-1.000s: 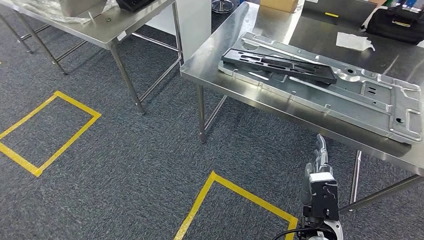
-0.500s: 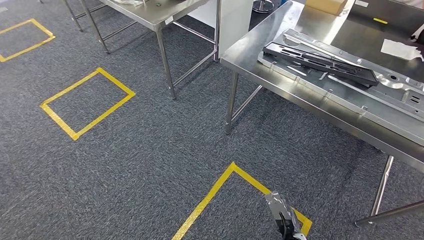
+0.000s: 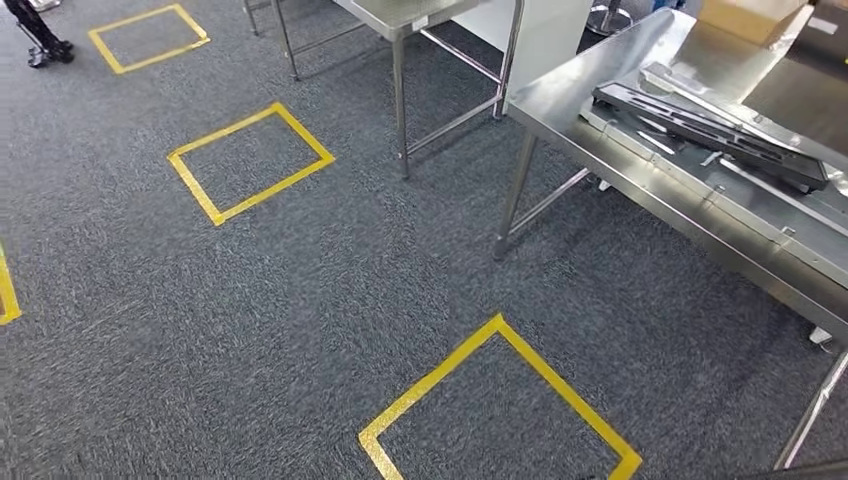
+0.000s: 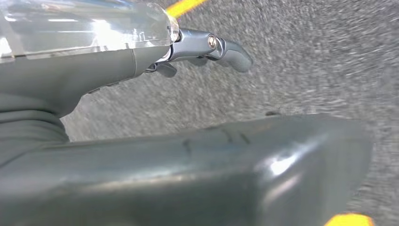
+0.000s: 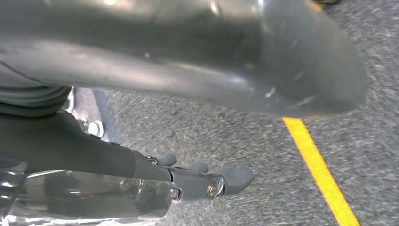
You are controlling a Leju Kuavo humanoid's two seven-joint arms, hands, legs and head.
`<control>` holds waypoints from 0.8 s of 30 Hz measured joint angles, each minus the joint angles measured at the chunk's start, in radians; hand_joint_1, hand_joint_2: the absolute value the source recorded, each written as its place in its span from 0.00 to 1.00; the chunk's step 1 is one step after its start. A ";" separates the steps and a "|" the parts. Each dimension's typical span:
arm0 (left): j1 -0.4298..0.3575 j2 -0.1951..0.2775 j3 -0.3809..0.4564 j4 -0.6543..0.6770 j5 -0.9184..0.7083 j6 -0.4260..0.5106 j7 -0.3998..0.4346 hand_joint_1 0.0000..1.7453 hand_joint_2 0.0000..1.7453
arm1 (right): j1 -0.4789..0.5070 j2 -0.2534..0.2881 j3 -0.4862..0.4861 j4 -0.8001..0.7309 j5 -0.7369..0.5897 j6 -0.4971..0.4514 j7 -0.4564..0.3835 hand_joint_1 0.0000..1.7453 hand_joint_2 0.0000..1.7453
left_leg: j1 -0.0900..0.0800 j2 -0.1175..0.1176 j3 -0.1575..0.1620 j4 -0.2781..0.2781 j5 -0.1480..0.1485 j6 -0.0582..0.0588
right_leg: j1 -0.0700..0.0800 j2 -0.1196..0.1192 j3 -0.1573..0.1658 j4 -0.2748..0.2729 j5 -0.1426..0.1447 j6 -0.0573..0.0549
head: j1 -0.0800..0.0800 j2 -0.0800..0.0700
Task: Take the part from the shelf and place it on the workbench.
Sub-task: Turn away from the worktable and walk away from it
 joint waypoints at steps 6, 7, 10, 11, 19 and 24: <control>0.002 -0.003 0.010 -0.001 0.015 0.005 0.000 0.00 0.00 | 0.003 0.004 -0.005 0.038 0.032 0.011 0.007 0.00 0.00 | -0.005 -0.041 -0.045 -0.038 0.044 0.049 | -0.017 0.083 -0.048 0.123 -0.116 0.030 | 0.000 0.000; 0.001 -0.003 0.010 -0.001 0.015 0.006 0.001 0.00 0.00 | 0.005 0.005 -0.005 0.042 0.036 0.011 0.008 0.00 0.00 | -0.006 -0.051 -0.060 -0.037 0.055 0.052 | -0.018 0.100 -0.064 0.187 -0.159 0.031 | 0.000 0.000; 0.001 -0.003 0.011 -0.001 0.015 0.008 0.002 0.00 0.00 | 0.007 0.005 -0.005 0.050 0.041 0.011 0.009 0.00 0.00 | -0.010 -0.086 -0.104 -0.027 0.087 0.050 | -0.017 0.114 -0.053 0.270 -0.159 0.027 | 0.000 0.000; 0.001 -0.004 0.012 -0.001 0.015 0.008 0.003 0.00 0.00 | 0.006 0.005 -0.005 0.051 0.042 0.011 0.009 0.00 0.00 | -0.010 -0.099 -0.118 -0.021 0.095 0.047 | -0.017 0.120 -0.015 0.228 -0.130 0.024 | 0.000 0.000; 0.006 0.012 -0.007 -0.001 -0.079 -0.010 0.050 0.00 0.00 | -0.002 0.016 -0.005 0.056 0.054 0.025 -0.006 0.00 0.00 | -0.010 -0.149 -0.184 0.028 0.116 0.006 | -0.018 0.154 0.155 -0.048 -0.100 -0.013 | 0.000 0.000; 0.007 0.037 -0.068 0.004 -0.167 -0.050 0.047 0.00 0.00 | 0.001 0.034 -0.005 0.056 0.064 0.029 -0.037 0.00 0.00 | 0.003 -0.071 -0.268 0.285 -0.039 -0.018 | -0.011 0.078 0.128 -0.045 -0.082 -0.027 | -0.001 0.000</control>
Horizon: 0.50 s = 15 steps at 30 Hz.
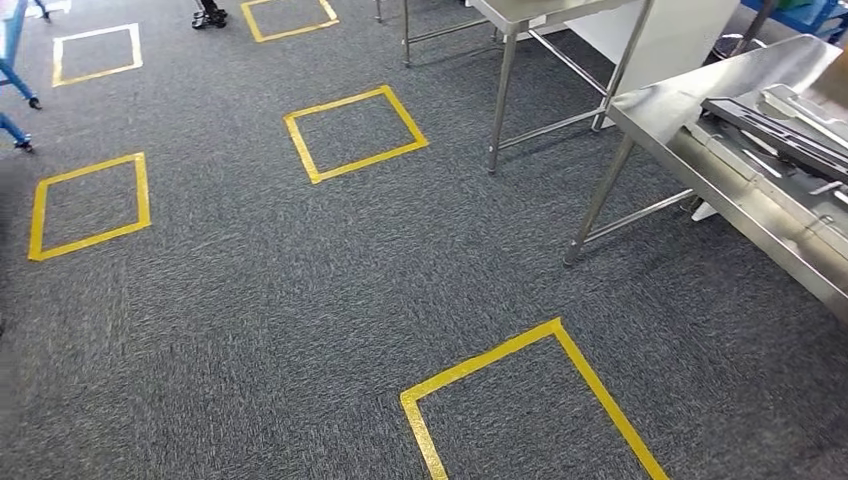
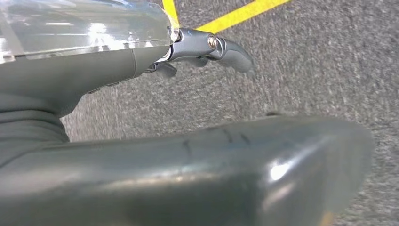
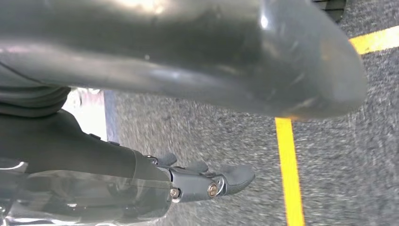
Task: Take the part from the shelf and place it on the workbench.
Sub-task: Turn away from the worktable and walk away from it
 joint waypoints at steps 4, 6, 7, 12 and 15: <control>0.001 0.017 -0.043 0.018 -0.039 -0.025 -0.003 0.00 0.00 | 0.001 0.018 0.000 0.002 0.016 0.010 0.012 0.00 0.00 | 0.005 0.043 0.139 -0.182 0.077 -0.002 | 0.002 -0.050 -0.013 0.013 0.000 0.008 | 0.000 0.000; -0.001 0.022 -0.061 0.027 -0.054 -0.029 -0.006 0.00 0.00 | 0.002 0.025 0.000 0.004 0.021 0.016 0.023 0.00 0.00 | -0.001 0.068 0.190 -0.271 0.093 0.012 | 0.006 -0.068 -0.014 0.018 -0.001 0.019 | 0.001 0.000; 0.000 0.024 -0.069 0.032 -0.059 -0.030 -0.009 0.00 0.00 | 0.002 0.028 0.000 0.004 0.022 0.019 0.028 0.00 0.00 | -0.005 0.067 0.190 -0.280 0.091 0.020 | 0.007 -0.076 -0.014 0.019 0.000 0.025 | 0.001 0.000; 0.001 0.032 -0.094 0.053 -0.071 -0.032 -0.009 0.00 0.00 | 0.008 0.034 0.000 0.007 0.017 0.028 0.046 0.00 0.00 | -0.001 0.027 0.177 -0.298 0.111 0.057 | 0.000 -0.013 -0.059 0.121 -0.071 0.049 | 0.002 0.000; -0.002 0.035 -0.100 0.062 -0.062 -0.034 0.003 0.00 0.00 | 0.022 0.034 0.000 0.008 0.016 0.027 0.051 0.00 0.00 | -0.006 -0.006 0.164 -0.296 0.119 0.066 | -0.001 0.032 -0.150 0.308 -0.146 0.049 | 0.002 0.000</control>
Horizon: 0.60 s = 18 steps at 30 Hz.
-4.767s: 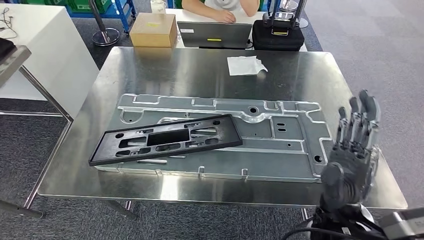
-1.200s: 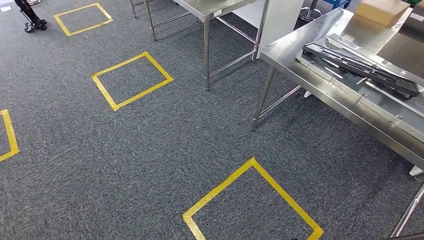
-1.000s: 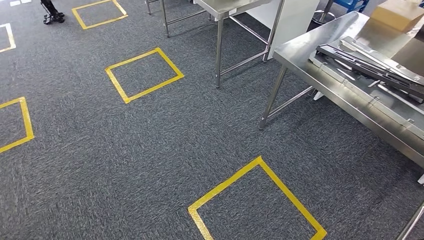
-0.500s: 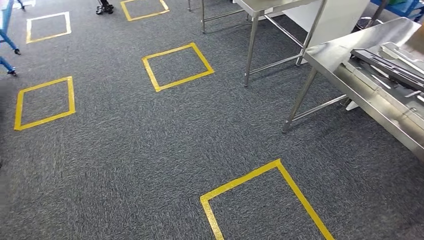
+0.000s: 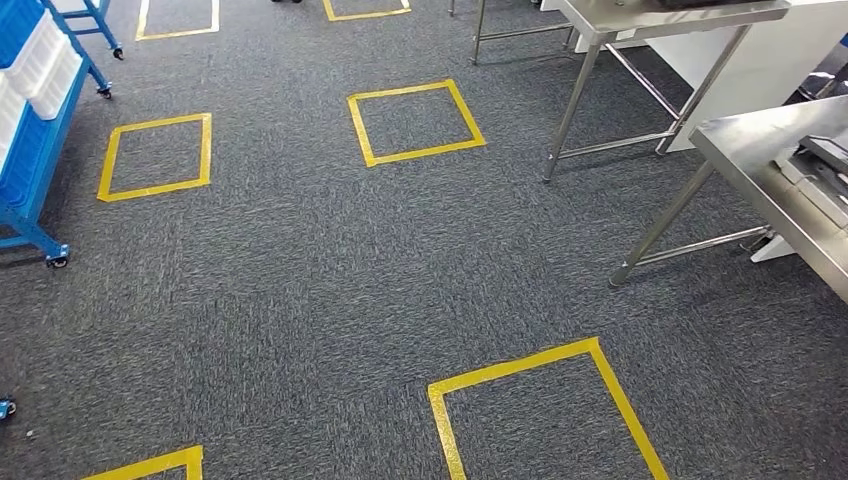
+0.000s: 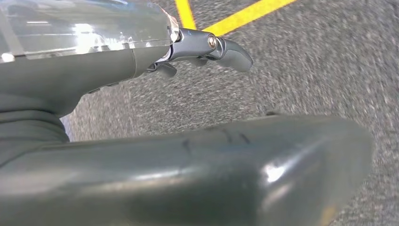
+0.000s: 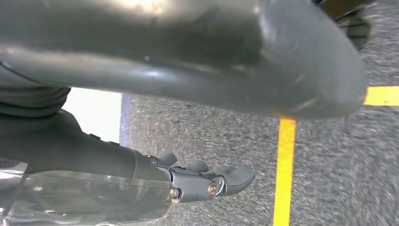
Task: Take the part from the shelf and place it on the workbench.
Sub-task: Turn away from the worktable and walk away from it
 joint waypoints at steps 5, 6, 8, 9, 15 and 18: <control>0.001 0.001 0.000 0.012 0.013 0.000 0.011 0.00 0.00 | 0.009 -0.005 0.000 0.001 0.010 0.002 -0.006 0.00 0.00 | -0.005 -0.062 -0.008 0.016 0.000 -0.007 | 0.000 0.060 0.094 -0.223 0.144 -0.015 | 0.000 0.000; 0.000 0.001 0.000 0.013 0.013 0.000 0.012 0.00 0.00 | 0.009 -0.008 0.000 0.001 0.011 0.004 -0.009 0.00 0.00 | -0.005 -0.072 -0.014 0.020 0.001 -0.011 | 0.001 0.075 0.107 -0.258 0.154 -0.018 | 0.000 0.000; 0.002 0.002 0.000 0.015 0.008 0.003 0.011 0.00 0.00 | 0.006 -0.012 0.000 0.001 0.016 0.009 -0.016 0.00 0.00 | -0.003 -0.092 -0.025 0.022 0.006 -0.024 | 0.002 0.070 0.108 -0.271 0.154 -0.022 | 0.000 0.000; 0.004 0.003 0.000 0.015 0.005 0.005 0.010 0.00 0.00 | 0.004 -0.014 0.000 0.000 0.018 0.010 -0.019 0.00 0.00 | -0.001 -0.094 -0.029 0.024 0.006 -0.029 | 0.001 0.058 0.109 -0.275 0.158 -0.027 | 0.000 0.000; 0.005 0.007 -0.003 0.019 -0.005 0.008 0.006 0.00 0.00 | 0.011 -0.021 0.000 0.001 0.023 0.011 -0.025 0.00 0.00 | 0.006 0.007 -0.156 0.303 -0.142 -0.056 | 0.001 -0.024 0.110 -0.289 0.166 -0.047 | 0.000 0.000; 0.009 0.008 -0.003 0.019 -0.008 0.008 0.006 0.00 0.00 | 0.009 -0.022 0.000 0.001 0.023 0.012 -0.025 0.00 0.00 | 0.014 0.027 -0.107 0.227 -0.086 -0.064 | 0.001 -0.061 0.111 -0.287 0.163 -0.042 | 0.000 0.000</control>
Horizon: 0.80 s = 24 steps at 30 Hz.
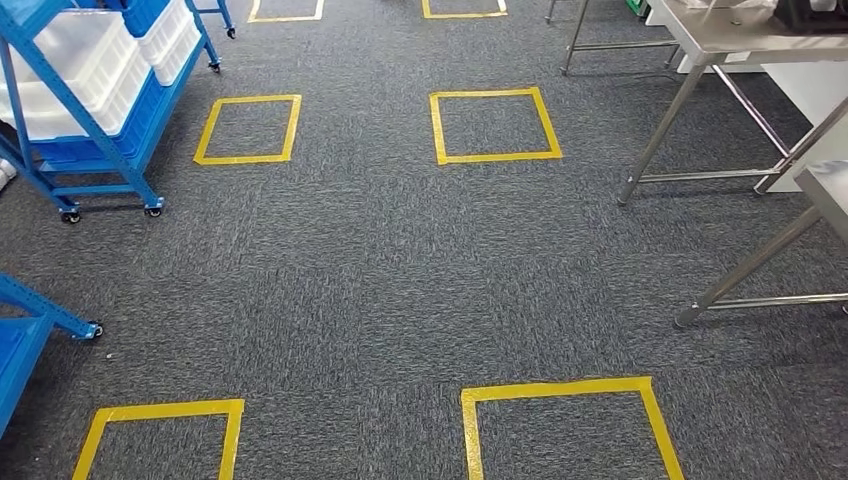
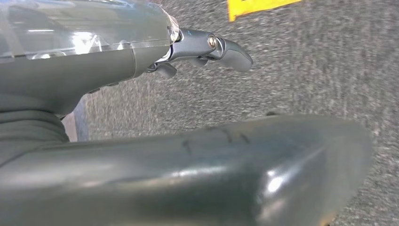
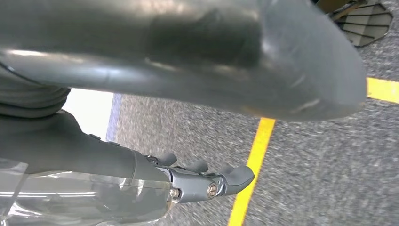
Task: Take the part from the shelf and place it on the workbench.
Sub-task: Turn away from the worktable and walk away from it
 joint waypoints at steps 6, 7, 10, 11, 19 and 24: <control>-0.001 0.006 -0.026 0.002 -0.050 0.003 -0.016 0.00 0.00 | -0.008 -0.004 0.000 -0.001 0.002 0.014 -0.015 0.00 0.00 | -0.010 0.042 0.102 -0.206 0.070 0.030 | 0.004 -0.053 0.012 0.007 -0.013 0.034 | 0.000 0.000; -0.001 0.006 -0.028 0.003 -0.050 0.002 -0.018 0.00 0.00 | -0.010 -0.004 0.000 -0.001 0.003 0.015 -0.018 0.00 0.00 | -0.009 0.033 0.103 -0.211 0.075 0.038 | 0.001 -0.045 0.010 0.013 -0.019 0.039 | 0.001 0.000; -0.004 0.007 -0.032 0.008 -0.041 -0.001 -0.013 0.00 0.00 | -0.008 -0.005 0.000 -0.001 0.008 0.013 -0.025 0.00 0.00 | -0.008 0.003 0.103 -0.220 0.086 0.053 | -0.007 0.036 -0.046 0.141 -0.101 0.049 | 0.001 0.000; -0.006 0.007 -0.032 0.010 -0.033 -0.002 -0.010 0.00 0.00 | -0.006 -0.005 0.000 -0.001 0.011 0.012 -0.026 0.00 0.00 | -0.010 -0.009 0.101 -0.220 0.087 0.056 | -0.007 0.053 -0.079 0.211 -0.134 0.049 | 0.001 0.000; -0.010 -0.004 0.009 0.016 0.058 0.004 0.009 0.00 0.00 | 0.001 -0.006 -0.002 -0.001 0.032 -0.003 -0.015 0.00 0.00 | -0.017 -0.111 0.090 -0.200 0.083 0.045 | -0.005 0.138 -0.020 0.034 -0.005 0.028 | 0.001 0.000; -0.006 -0.015 0.041 0.016 0.075 0.000 0.010 0.00 0.00 | -0.002 -0.005 -0.009 -0.002 0.033 -0.004 -0.010 0.00 0.00 | -0.017 -0.085 0.051 -0.141 0.048 0.019 | -0.007 0.086 -0.012 0.011 0.003 0.000 | 0.000 0.000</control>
